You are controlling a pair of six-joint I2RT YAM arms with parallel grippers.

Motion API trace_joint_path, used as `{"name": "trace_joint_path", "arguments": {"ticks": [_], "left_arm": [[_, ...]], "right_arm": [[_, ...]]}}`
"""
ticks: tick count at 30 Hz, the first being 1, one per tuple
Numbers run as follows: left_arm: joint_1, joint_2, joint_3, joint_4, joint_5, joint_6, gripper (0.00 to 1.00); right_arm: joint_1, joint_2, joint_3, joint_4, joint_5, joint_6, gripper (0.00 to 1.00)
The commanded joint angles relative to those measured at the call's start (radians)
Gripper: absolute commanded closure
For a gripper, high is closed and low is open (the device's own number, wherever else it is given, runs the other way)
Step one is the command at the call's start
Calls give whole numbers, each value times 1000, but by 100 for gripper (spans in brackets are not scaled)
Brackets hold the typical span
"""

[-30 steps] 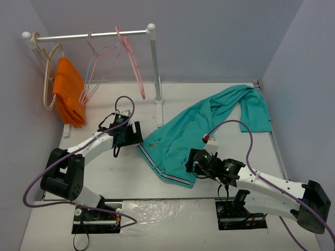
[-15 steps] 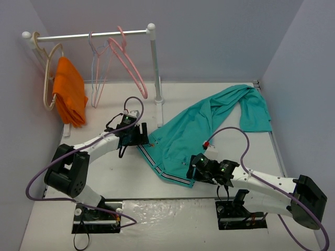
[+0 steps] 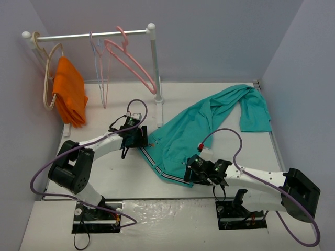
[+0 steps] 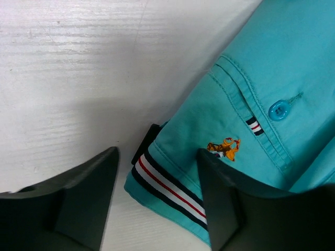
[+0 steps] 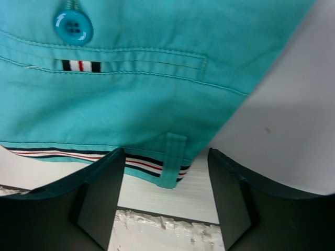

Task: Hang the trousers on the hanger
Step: Flatten out the trousers at the center of the board.

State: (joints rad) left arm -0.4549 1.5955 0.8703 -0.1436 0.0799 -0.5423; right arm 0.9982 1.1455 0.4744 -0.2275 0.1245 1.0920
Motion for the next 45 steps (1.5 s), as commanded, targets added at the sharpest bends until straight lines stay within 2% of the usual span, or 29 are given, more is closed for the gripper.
{"name": "trace_joint_path", "arguments": {"ticks": [1, 2, 5, 9, 12, 17, 19, 22, 27, 35, 38, 39, 41, 43, 45], "left_arm": [[-13, -12, 13, 37, -32, 6, 48], [-13, -11, 12, 38, -34, 7, 50], [-13, -8, 12, 38, -35, 7, 63], [-13, 0, 37, 9, -46, 26, 100], [-9, -5, 128, -102, -67, 68, 100], [5, -107, 338, -291, -200, 156, 100], [25, -136, 459, -408, -257, 177, 100], [55, -179, 536, -506, -334, 178, 100], [82, -251, 505, -558, -405, 164, 100], [100, -290, 403, -499, -503, 217, 100], [101, -314, 320, -488, -476, 177, 85], [101, -332, 278, -487, -474, 166, 74], [101, -363, 240, -491, -475, 135, 39], [102, -387, 193, -490, -465, 103, 26], [102, -402, 144, -484, -435, 69, 21]], "right_arm": [[19, 75, -3, 34, -32, 5, 43], [22, 87, 1, 39, -34, 2, 44], [27, 117, 11, 46, -36, -6, 56], [30, 85, 8, 35, -5, 4, 100], [27, 21, 67, -67, 112, -18, 100], [-2, -69, 306, -426, 363, -95, 100], [-12, -114, 417, -501, 413, -109, 100], [-24, -152, 491, -579, 441, -127, 100], [-20, -202, 493, -603, 365, -117, 100], [-3, -252, 454, -601, 322, -115, 100], [-1, -245, 445, -593, 302, -118, 100], [0, -241, 430, -585, 298, -117, 100], [4, -240, 391, -573, 283, -105, 100], [8, -249, 357, -563, 273, -88, 100], [13, -266, 319, -554, 262, -67, 100]]}}
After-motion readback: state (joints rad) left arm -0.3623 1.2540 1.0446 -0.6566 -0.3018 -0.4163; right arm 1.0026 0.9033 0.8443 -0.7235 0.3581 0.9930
